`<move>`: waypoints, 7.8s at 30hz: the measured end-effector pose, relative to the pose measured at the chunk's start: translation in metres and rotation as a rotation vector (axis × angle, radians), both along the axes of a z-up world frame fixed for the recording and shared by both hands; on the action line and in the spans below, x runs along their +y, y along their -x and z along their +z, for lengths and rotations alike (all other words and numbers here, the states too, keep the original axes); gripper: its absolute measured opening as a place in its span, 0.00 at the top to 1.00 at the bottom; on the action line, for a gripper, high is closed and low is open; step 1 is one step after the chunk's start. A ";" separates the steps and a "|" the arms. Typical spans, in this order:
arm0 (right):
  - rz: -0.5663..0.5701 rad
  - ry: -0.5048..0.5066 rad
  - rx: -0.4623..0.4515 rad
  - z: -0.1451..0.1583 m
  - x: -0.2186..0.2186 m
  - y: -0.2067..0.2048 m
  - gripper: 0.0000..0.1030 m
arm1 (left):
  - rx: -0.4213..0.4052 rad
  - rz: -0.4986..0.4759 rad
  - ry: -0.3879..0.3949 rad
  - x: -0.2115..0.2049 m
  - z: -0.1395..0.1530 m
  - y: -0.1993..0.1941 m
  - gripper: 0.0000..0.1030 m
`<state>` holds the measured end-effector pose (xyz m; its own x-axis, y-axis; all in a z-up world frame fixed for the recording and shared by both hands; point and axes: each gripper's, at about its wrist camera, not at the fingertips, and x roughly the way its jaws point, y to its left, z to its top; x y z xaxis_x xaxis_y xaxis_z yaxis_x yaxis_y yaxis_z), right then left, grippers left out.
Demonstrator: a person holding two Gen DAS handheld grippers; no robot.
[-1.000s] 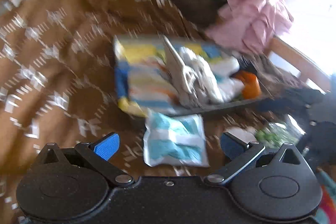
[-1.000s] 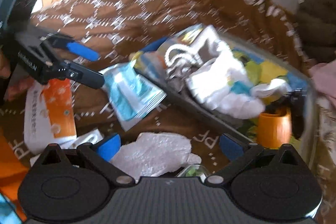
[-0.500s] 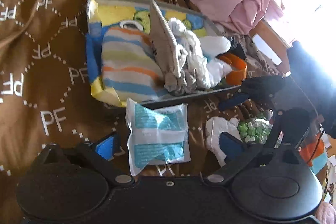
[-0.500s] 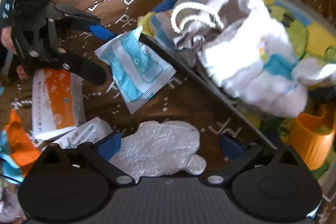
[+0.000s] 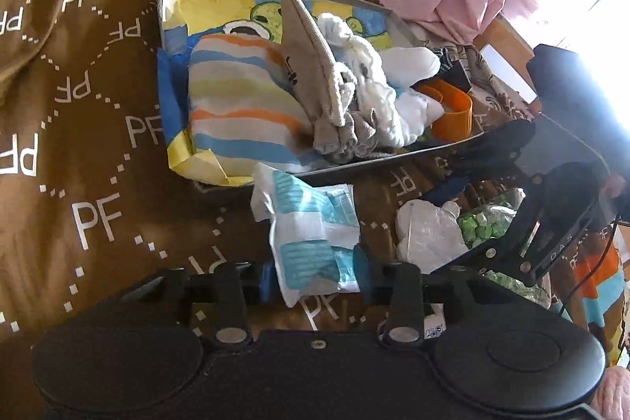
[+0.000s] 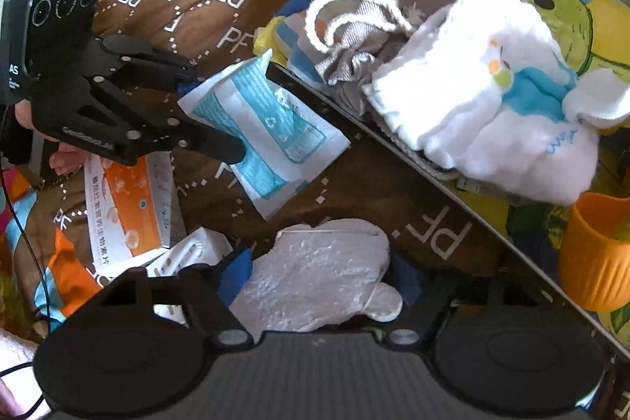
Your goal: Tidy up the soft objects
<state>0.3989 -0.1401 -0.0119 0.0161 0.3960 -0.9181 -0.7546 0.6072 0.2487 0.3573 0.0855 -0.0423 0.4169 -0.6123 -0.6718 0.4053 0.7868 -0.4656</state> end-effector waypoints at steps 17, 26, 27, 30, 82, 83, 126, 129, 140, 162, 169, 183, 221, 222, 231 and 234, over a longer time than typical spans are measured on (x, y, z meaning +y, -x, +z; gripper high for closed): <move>-0.056 -0.123 0.017 0.016 -0.002 0.018 0.68 | -0.073 -0.003 0.060 -0.004 0.009 0.017 0.80; -0.070 -0.163 -0.012 0.023 -0.007 0.028 0.75 | -0.091 0.015 0.086 0.002 0.011 0.027 0.84; -0.076 -0.174 -0.011 0.025 -0.008 0.029 0.76 | -0.097 0.013 0.096 0.002 0.012 0.029 0.87; -0.093 -0.199 -0.023 0.030 -0.012 0.029 0.79 | -0.131 0.008 0.138 0.004 0.018 0.037 0.89; -0.646 -0.278 -0.489 0.070 -0.103 -0.075 0.83 | -0.367 0.296 0.152 -0.091 0.031 -0.059 0.89; -0.656 -0.278 -0.492 0.069 -0.104 -0.075 0.83 | -0.351 0.309 0.160 -0.091 0.031 -0.060 0.89; -0.657 -0.281 -0.717 0.103 -0.115 0.053 0.07 | -0.480 0.545 0.031 -0.086 0.088 0.040 0.04; -0.661 -0.289 -0.728 0.106 -0.119 0.070 0.04 | -0.490 0.535 0.019 -0.087 0.094 0.055 0.02; -0.658 -0.288 -0.772 0.110 -0.120 0.134 0.00 | -0.532 0.538 -0.047 -0.089 0.103 0.117 0.01; -0.663 -0.291 -0.870 0.112 -0.116 0.244 0.00 | -0.620 0.518 -0.047 -0.102 0.109 0.220 0.01; -0.670 -0.287 -0.859 0.106 -0.116 0.255 0.00 | -0.617 0.524 -0.046 -0.102 0.107 0.232 0.01; -0.726 -0.301 -0.840 0.094 -0.125 0.268 0.00 | -0.611 0.535 -0.066 -0.096 0.098 0.249 0.01; -0.904 -0.295 -0.859 0.045 -0.136 0.367 0.00 | -0.542 0.640 -0.141 -0.112 0.061 0.335 0.01; -0.914 -0.288 -0.863 0.044 -0.136 0.369 0.00 | -0.546 0.641 -0.144 -0.112 0.060 0.337 0.01; -0.961 -0.286 -0.810 0.033 -0.141 0.377 0.00 | -0.531 0.660 -0.177 -0.111 0.049 0.346 0.01; -0.972 -0.282 -0.806 0.032 -0.142 0.379 0.00 | -0.501 0.676 -0.182 -0.109 0.044 0.347 0.01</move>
<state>0.0200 -0.2824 0.0201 0.9113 0.0871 -0.4024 -0.0320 0.9894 0.1417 0.0100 -0.0236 0.0017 0.9267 -0.0263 -0.3748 -0.0532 0.9783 -0.2003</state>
